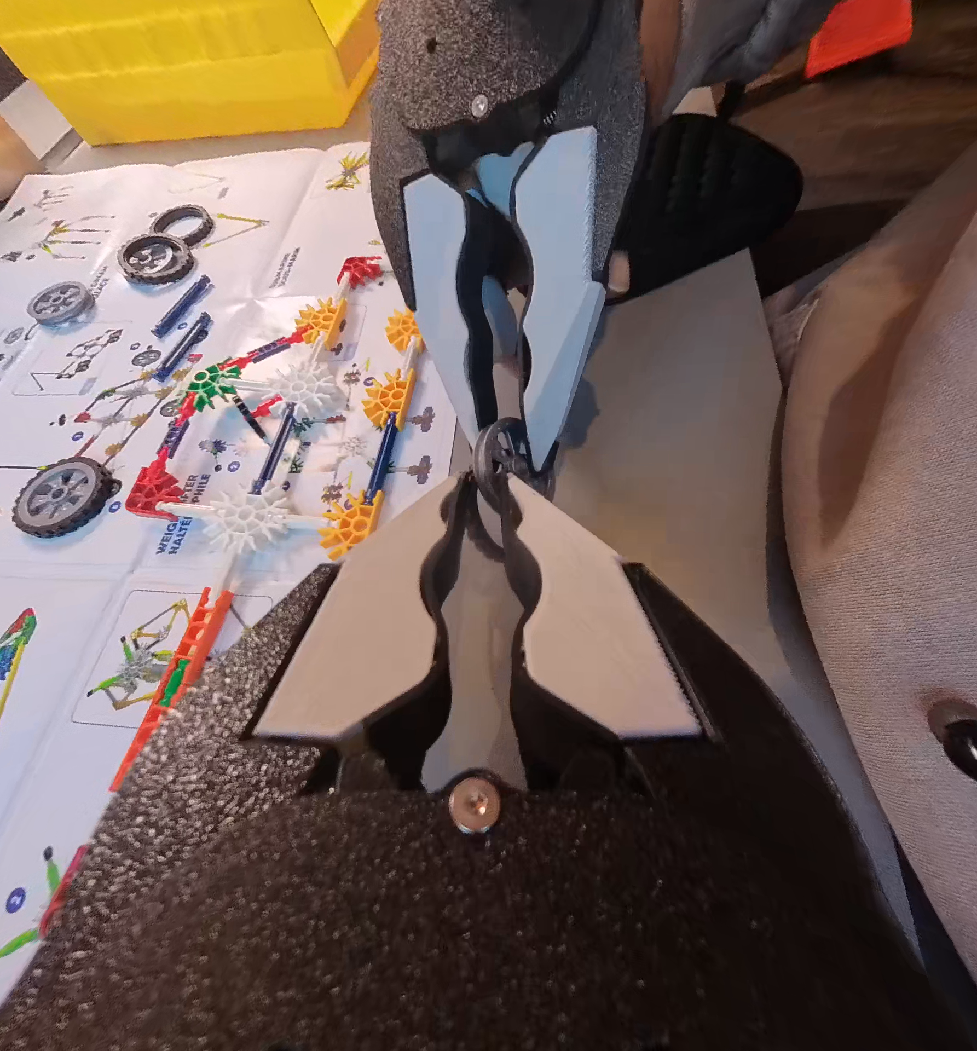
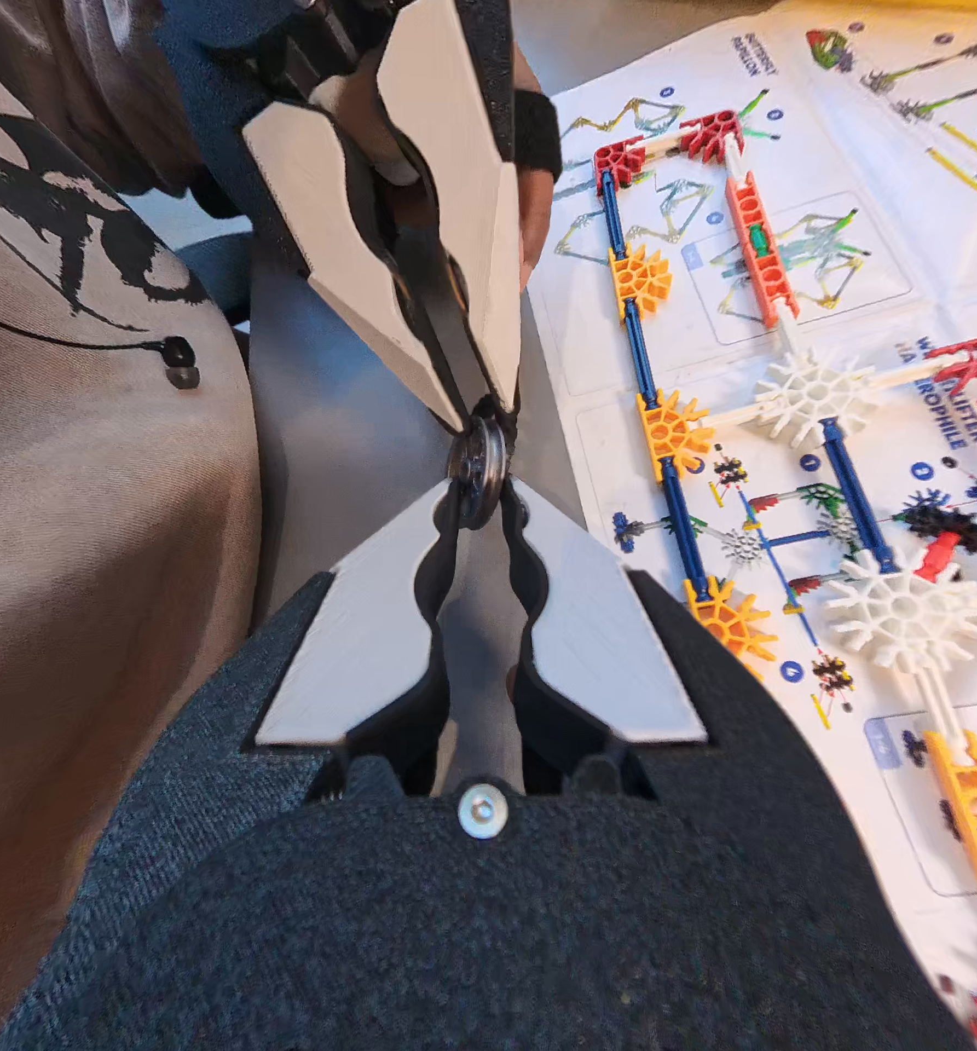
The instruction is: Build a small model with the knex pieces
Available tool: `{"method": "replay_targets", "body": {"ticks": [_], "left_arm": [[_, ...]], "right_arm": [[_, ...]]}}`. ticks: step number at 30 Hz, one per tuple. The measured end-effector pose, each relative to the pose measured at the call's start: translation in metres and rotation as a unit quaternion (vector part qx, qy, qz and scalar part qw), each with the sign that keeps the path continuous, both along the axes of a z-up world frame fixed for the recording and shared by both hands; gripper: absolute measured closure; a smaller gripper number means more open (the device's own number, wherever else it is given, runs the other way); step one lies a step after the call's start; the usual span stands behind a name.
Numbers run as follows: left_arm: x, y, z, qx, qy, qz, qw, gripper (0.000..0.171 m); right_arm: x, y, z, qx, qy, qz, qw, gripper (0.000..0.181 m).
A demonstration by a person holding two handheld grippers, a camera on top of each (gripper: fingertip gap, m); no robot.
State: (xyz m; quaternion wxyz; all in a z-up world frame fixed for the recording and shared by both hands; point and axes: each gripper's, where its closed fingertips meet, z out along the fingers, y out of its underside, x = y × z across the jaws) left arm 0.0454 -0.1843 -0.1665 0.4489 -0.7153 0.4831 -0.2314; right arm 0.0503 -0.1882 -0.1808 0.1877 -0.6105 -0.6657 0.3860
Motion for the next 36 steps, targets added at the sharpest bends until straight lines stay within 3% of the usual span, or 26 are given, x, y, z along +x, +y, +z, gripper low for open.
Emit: {"method": "replay_targets", "body": {"ticks": [3, 12, 15, 17, 24, 36], "left_arm": [[0.001, -0.003, 0.001, -0.035, -0.024, -0.014, 0.999, 0.164], [-0.007, -0.005, -0.010, -0.163, -0.049, -0.032, 0.985, 0.137], [-0.004, -0.005, -0.020, -0.156, -0.012, -0.024, 0.987, 0.155], [-0.004, -0.003, -0.021, -0.160, -0.012, -0.016, 0.987, 0.159], [-0.004, -0.005, -0.026, -0.181, -0.009, -0.010, 0.983, 0.159], [-0.013, -0.004, -0.020, -0.153, 0.000, -0.002, 0.988, 0.154]], "right_arm": [[0.001, 0.000, 0.000, 0.043, 0.001, 0.006, 0.999, 0.172], [0.002, 0.001, -0.001, 0.096, -0.003, 0.029, 0.995, 0.172], [0.000, 0.004, -0.001, 0.115, -0.004, 0.035, 0.993, 0.172], [-0.001, 0.007, -0.001, 0.133, -0.007, 0.030, 0.991, 0.171], [-0.009, 0.013, -0.004, 0.151, -0.006, -0.003, 0.989, 0.167], [-0.025, 0.009, -0.007, 0.168, -0.032, 0.038, 0.985, 0.165]]}}
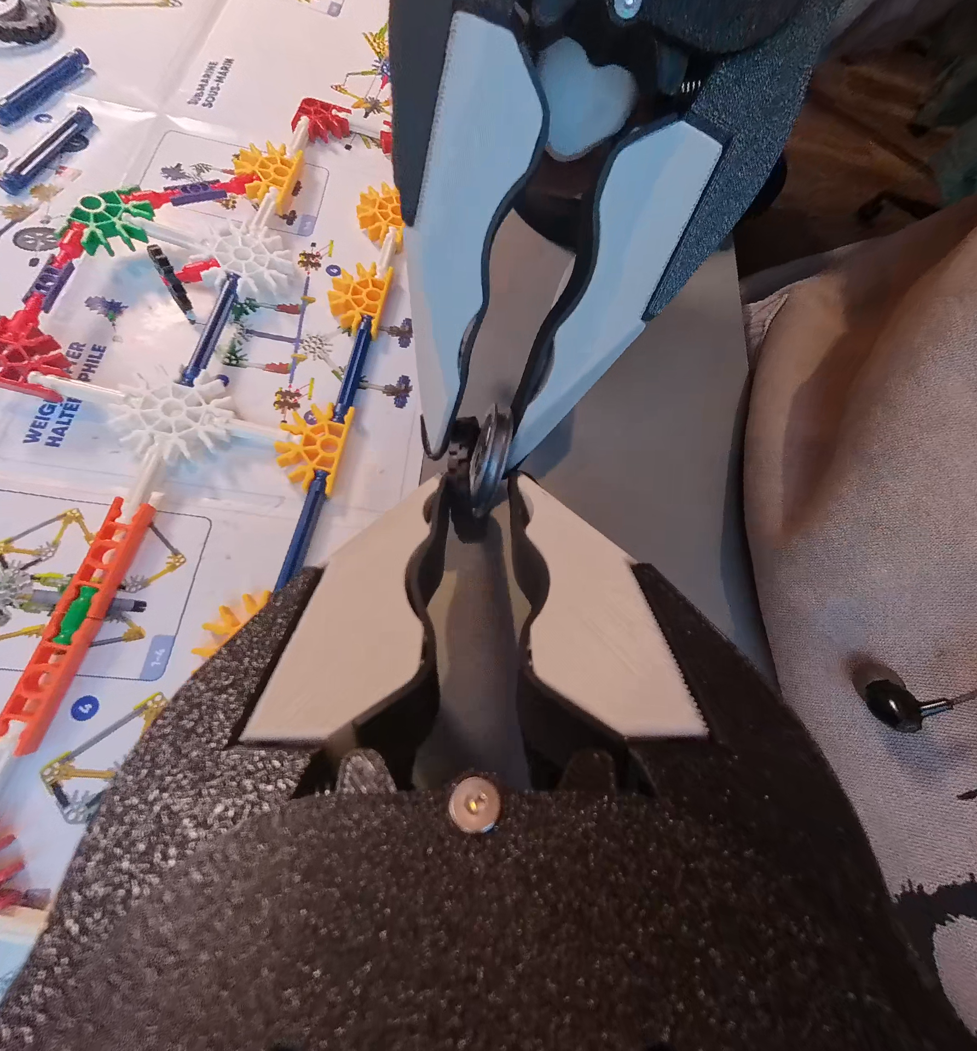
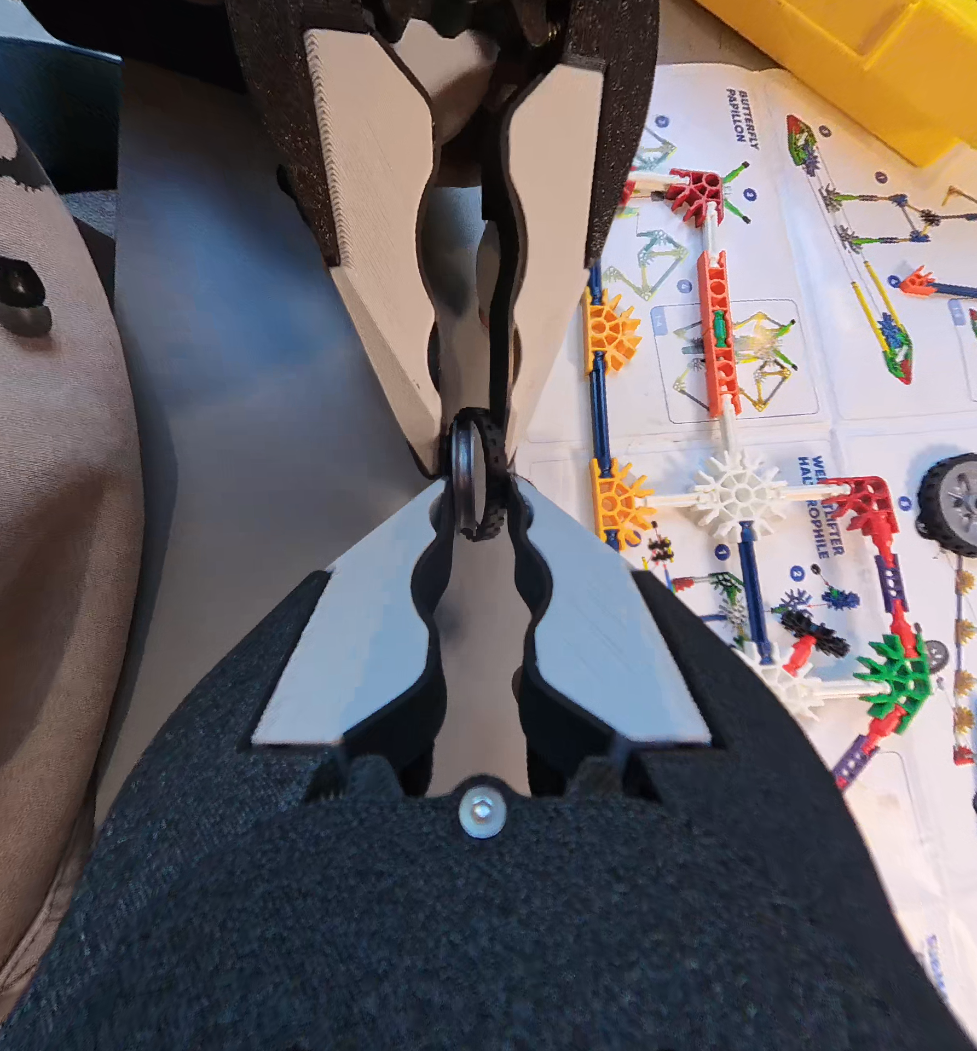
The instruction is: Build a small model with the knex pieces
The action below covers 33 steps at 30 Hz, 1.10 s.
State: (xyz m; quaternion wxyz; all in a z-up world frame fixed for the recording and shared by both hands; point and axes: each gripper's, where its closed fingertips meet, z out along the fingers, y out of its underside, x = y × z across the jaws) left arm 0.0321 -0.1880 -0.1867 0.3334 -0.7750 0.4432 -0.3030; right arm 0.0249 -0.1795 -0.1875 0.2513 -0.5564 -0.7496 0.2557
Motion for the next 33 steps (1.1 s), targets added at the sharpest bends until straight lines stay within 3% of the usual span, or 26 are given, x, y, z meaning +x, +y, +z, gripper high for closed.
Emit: {"method": "replay_targets", "body": {"ticks": [7, 16, 21, 33], "left_arm": [[-0.001, -0.010, -0.002, 0.027, 0.025, -0.038, 0.999, 0.161], [-0.004, -0.012, -0.005, 0.025, 0.036, -0.045, 0.998, 0.161], [-0.006, -0.012, -0.008, 0.023, 0.048, -0.045, 0.998, 0.162], [-0.021, -0.013, -0.007, 0.001, 0.059, -0.039, 0.998, 0.161]], "right_arm": [[0.000, -0.014, -0.011, -0.028, -0.031, 0.045, 0.998, 0.166], [0.007, -0.014, 0.014, -0.114, -0.001, 0.072, 0.991, 0.161], [0.003, -0.013, 0.014, -0.163, 0.005, 0.058, 0.985, 0.169], [-0.007, -0.012, 0.014, -0.089, 0.009, 0.045, 0.995, 0.170]]}}
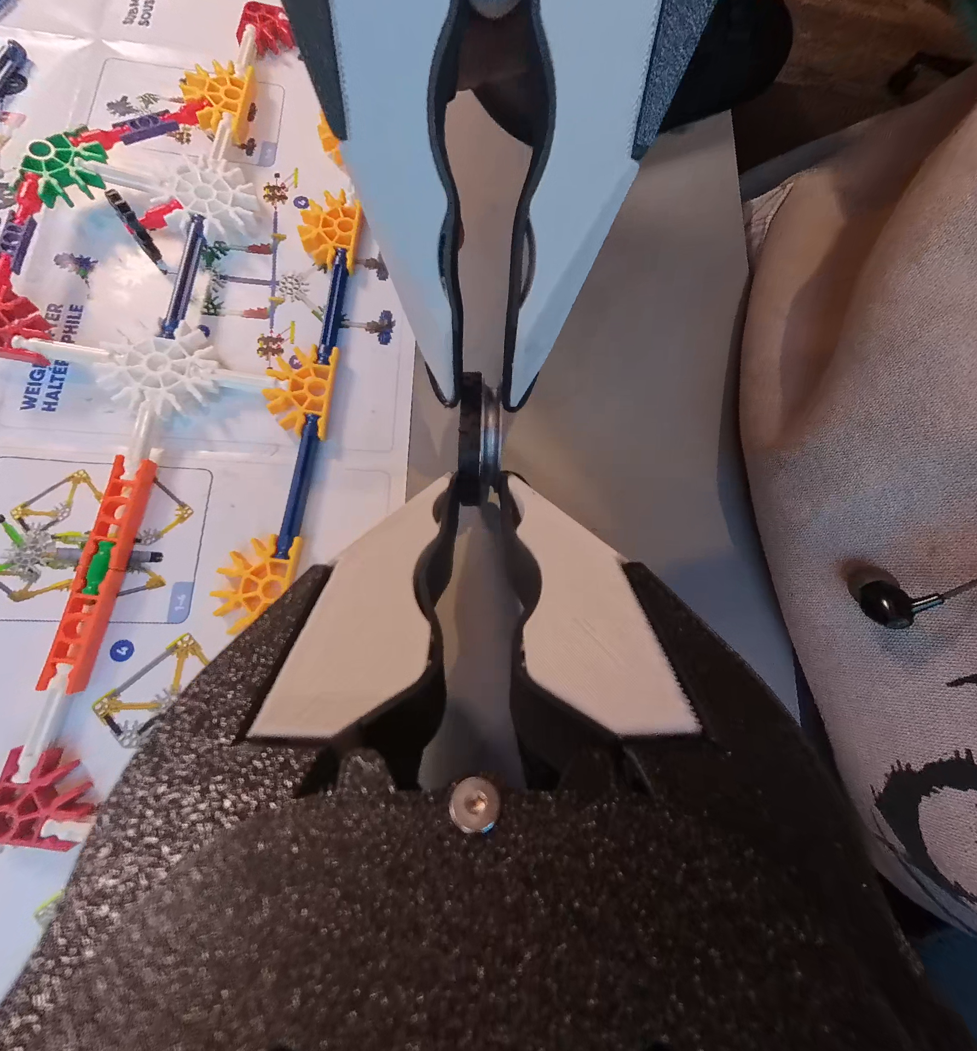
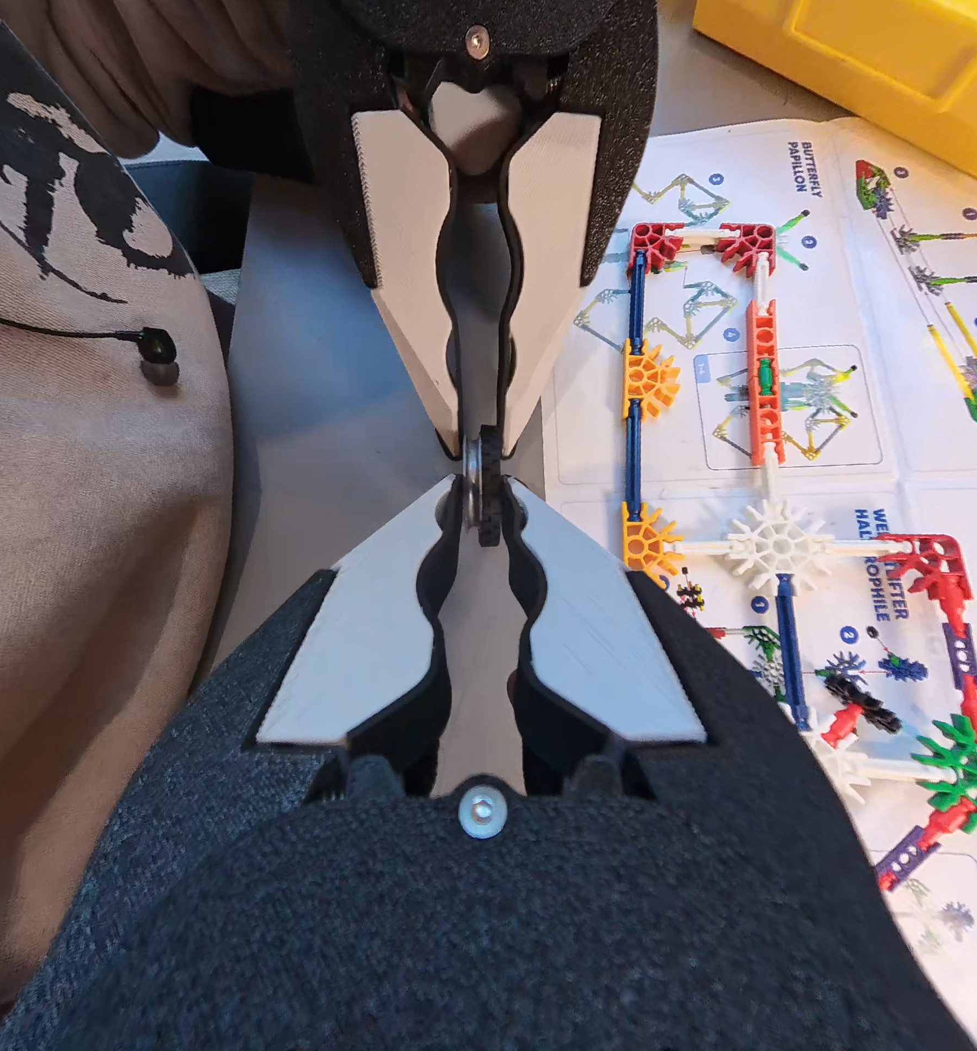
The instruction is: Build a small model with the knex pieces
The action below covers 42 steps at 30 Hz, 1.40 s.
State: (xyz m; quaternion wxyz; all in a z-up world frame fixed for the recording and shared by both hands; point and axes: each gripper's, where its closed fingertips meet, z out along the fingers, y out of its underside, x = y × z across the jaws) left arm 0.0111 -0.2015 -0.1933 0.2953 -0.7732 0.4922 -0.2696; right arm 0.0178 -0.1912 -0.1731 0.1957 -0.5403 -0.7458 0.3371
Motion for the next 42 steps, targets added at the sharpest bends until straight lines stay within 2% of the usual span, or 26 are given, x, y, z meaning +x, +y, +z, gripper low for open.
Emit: {"method": "replay_targets", "body": {"ticks": [8, 12, 18, 23, 28, 34, 37, 38, 40, 42], "left_arm": [[-0.006, 0.004, -0.004, -0.028, 0.006, 0.033, 0.999, 0.160], [-0.008, 0.008, -0.004, -0.037, 0.002, 0.043, 0.998, 0.161], [-0.009, 0.009, -0.005, -0.083, -0.020, 0.048, 0.995, 0.161], [-0.010, 0.015, -0.005, -0.101, -0.031, 0.063, 0.992, 0.161], [-0.009, 0.018, -0.008, -0.061, -0.003, 0.067, 0.996, 0.158], [-0.008, 0.012, -0.010, -0.032, 0.021, 0.042, 0.998, 0.160], [-0.006, 0.006, -0.004, -0.030, 0.004, 0.022, 0.999, 0.160], [-0.004, 0.006, 0.003, -0.025, -0.015, 0.018, 0.999, 0.152], [-0.002, 0.011, 0.014, -0.010, -0.045, 0.029, 0.999, 0.148], [-0.002, 0.012, 0.013, -0.010, -0.045, 0.031, 0.998, 0.159]], "right_arm": [[-0.008, 0.004, -0.001, 0.052, 0.016, -0.022, 0.998, 0.169], [-0.004, 0.006, -0.004, 0.009, -0.005, -0.025, 1.000, 0.162], [-0.003, 0.010, -0.018, -0.009, -0.024, -0.018, 1.000, 0.168], [-0.004, 0.015, -0.020, -0.062, -0.038, -0.056, 0.996, 0.169], [-0.005, 0.017, -0.023, -0.038, -0.060, -0.065, 0.995, 0.169], [-0.005, 0.008, -0.026, 0.003, -0.099, -0.018, 0.995, 0.170], [-0.003, 0.010, -0.028, 0.022, -0.104, -0.017, 0.994, 0.170], [-0.003, 0.010, -0.028, 0.021, -0.101, -0.020, 0.994, 0.170], [-0.003, 0.010, -0.028, 0.022, -0.093, -0.023, 0.995, 0.170], [-0.004, 0.010, -0.028, 0.022, -0.087, -0.024, 0.996, 0.170]]}}
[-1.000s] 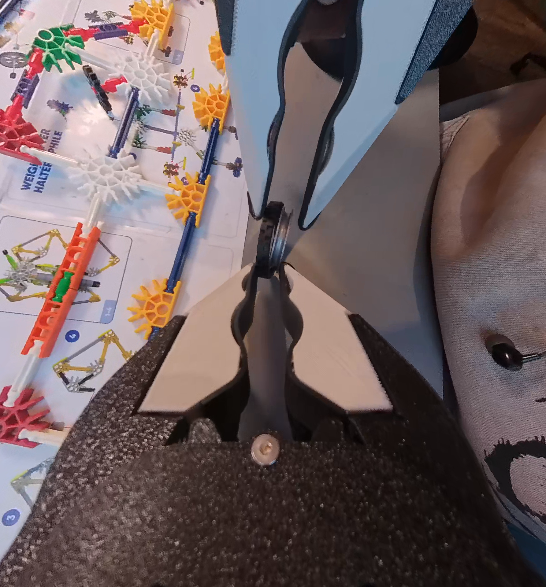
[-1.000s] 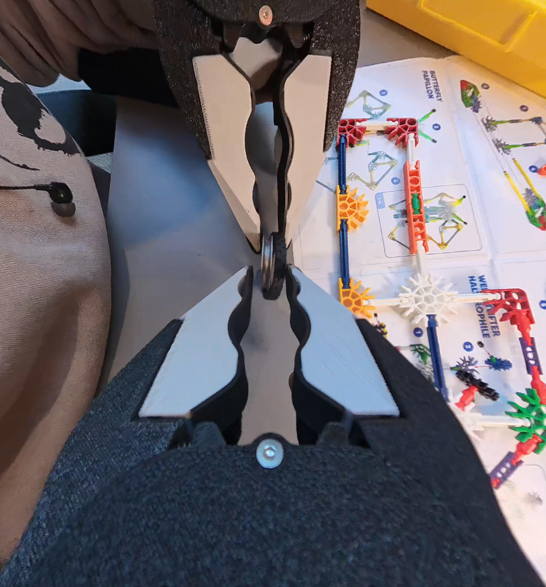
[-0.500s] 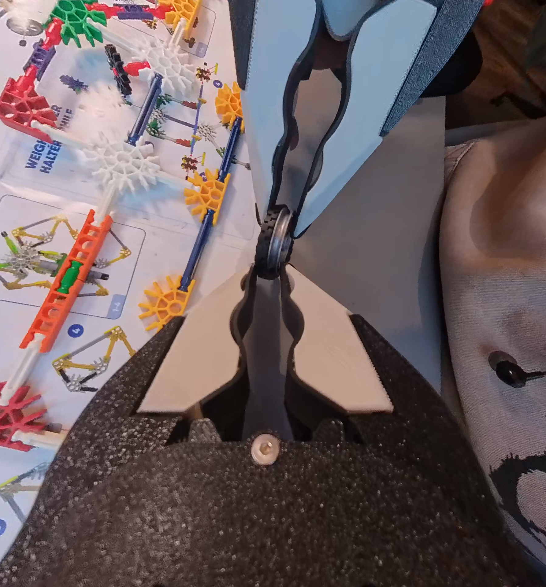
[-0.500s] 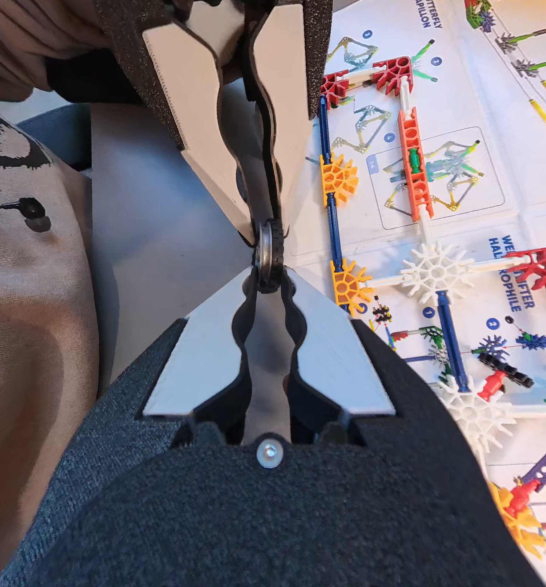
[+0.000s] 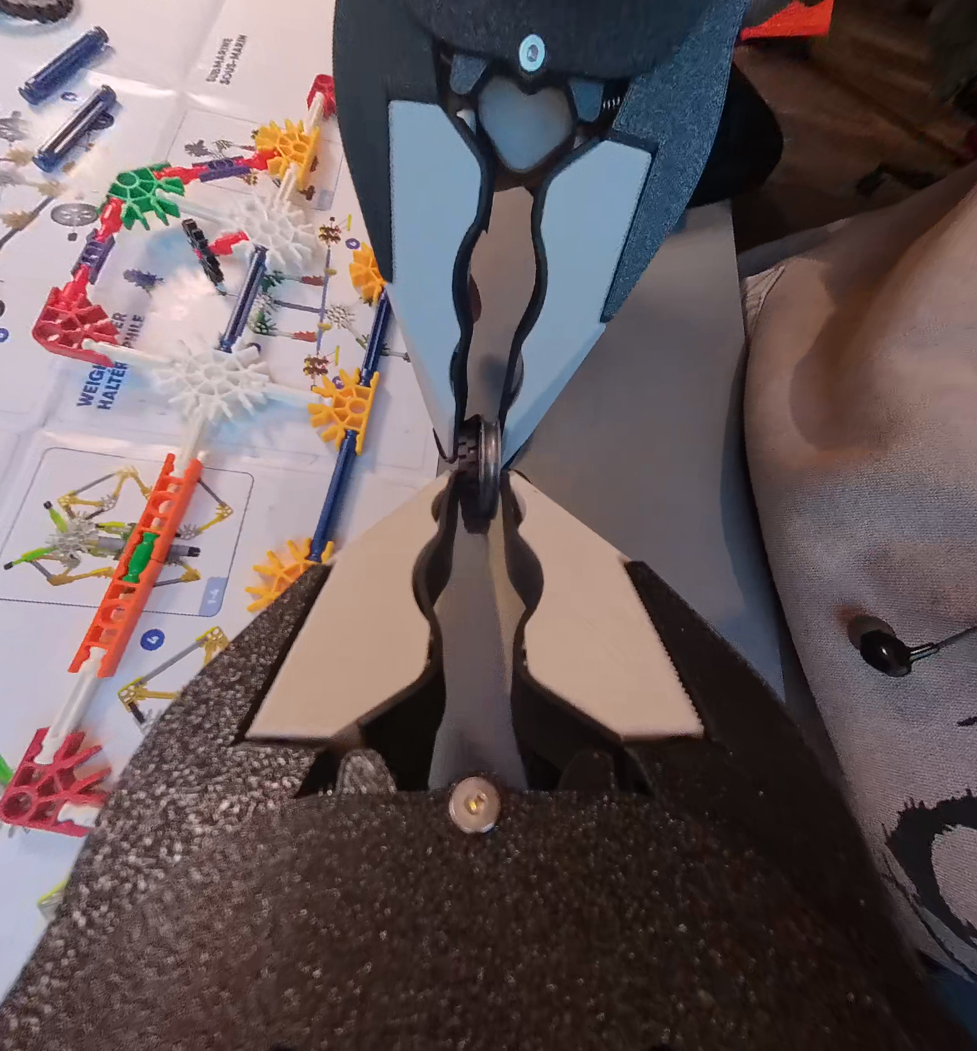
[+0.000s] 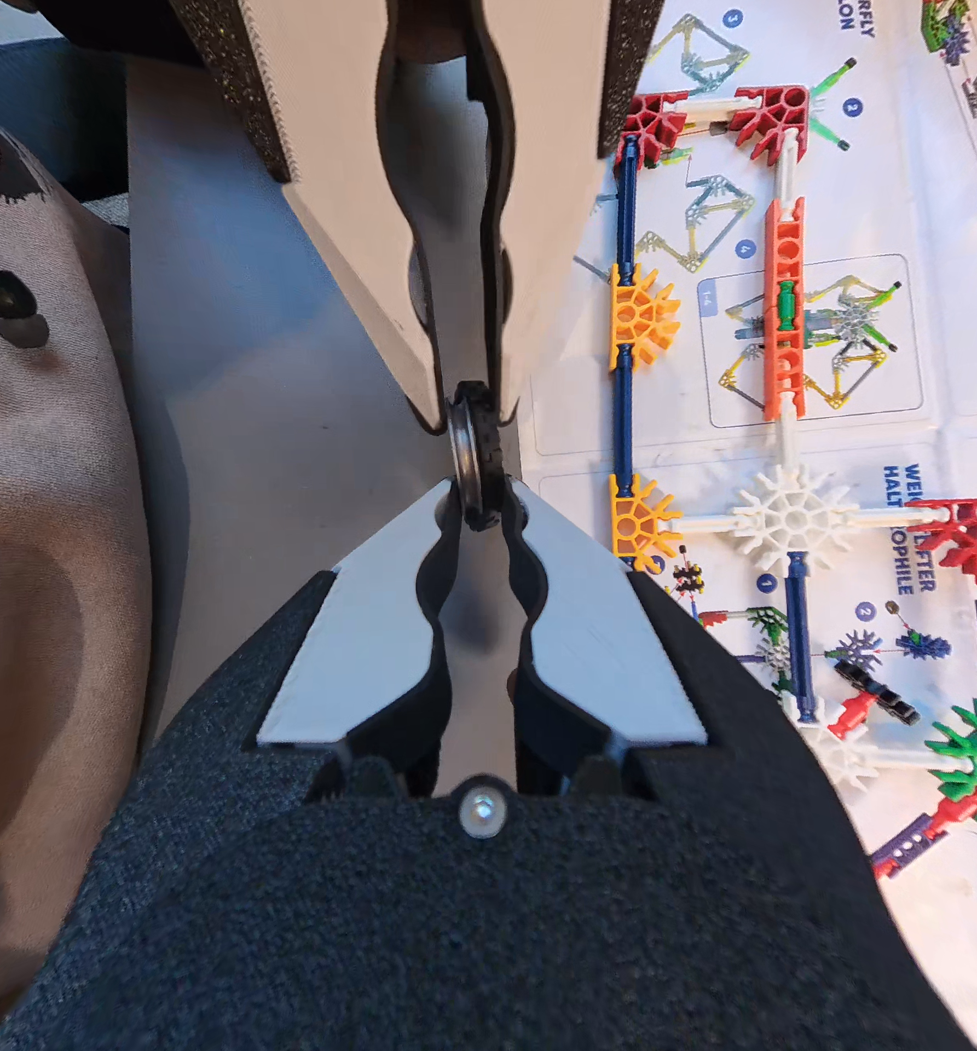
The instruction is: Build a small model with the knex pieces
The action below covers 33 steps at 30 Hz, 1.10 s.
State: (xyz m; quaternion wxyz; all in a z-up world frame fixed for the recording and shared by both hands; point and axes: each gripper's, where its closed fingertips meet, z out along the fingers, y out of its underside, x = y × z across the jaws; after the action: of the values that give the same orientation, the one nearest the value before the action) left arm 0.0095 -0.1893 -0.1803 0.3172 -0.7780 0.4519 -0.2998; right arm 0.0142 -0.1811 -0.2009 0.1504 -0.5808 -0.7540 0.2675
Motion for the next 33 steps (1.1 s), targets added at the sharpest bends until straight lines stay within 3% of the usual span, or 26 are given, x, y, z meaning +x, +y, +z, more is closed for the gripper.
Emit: {"method": "replay_targets", "body": {"ticks": [4, 9, 11, 13, 21, 28, 33], "left_arm": [[-0.002, -0.001, -0.002, 0.024, 0.022, -0.011, 0.999, 0.161], [-0.001, -0.005, -0.002, 0.066, 0.042, -0.034, 0.996, 0.161], [-0.001, -0.005, -0.002, 0.078, 0.048, -0.040, 0.995, 0.161], [-0.002, -0.006, -0.002, 0.083, 0.050, -0.041, 0.994, 0.161], [-0.006, -0.004, -0.009, 0.078, 0.059, -0.035, 0.995, 0.161], [-0.008, 0.000, -0.009, 0.044, 0.035, -0.020, 0.998, 0.159], [-0.005, 0.003, -0.007, 0.022, 0.009, -0.016, 1.000, 0.143]], "right_arm": [[-0.001, -0.001, 0.003, 0.001, 0.033, 0.016, 0.999, 0.169], [0.002, -0.016, 0.020, -0.181, 0.034, 0.026, 0.983, 0.147], [0.001, -0.014, 0.017, -0.200, 0.022, 0.036, 0.979, 0.150], [-0.001, -0.015, 0.017, -0.229, 0.011, 0.042, 0.972, 0.165], [-0.007, -0.013, 0.026, -0.368, 0.019, -0.005, 0.930, 0.169], [-0.010, -0.009, 0.027, -0.352, 0.054, -0.019, 0.934, 0.171], [-0.007, -0.011, 0.026, -0.296, 0.072, -0.001, 0.952, 0.171]]}}
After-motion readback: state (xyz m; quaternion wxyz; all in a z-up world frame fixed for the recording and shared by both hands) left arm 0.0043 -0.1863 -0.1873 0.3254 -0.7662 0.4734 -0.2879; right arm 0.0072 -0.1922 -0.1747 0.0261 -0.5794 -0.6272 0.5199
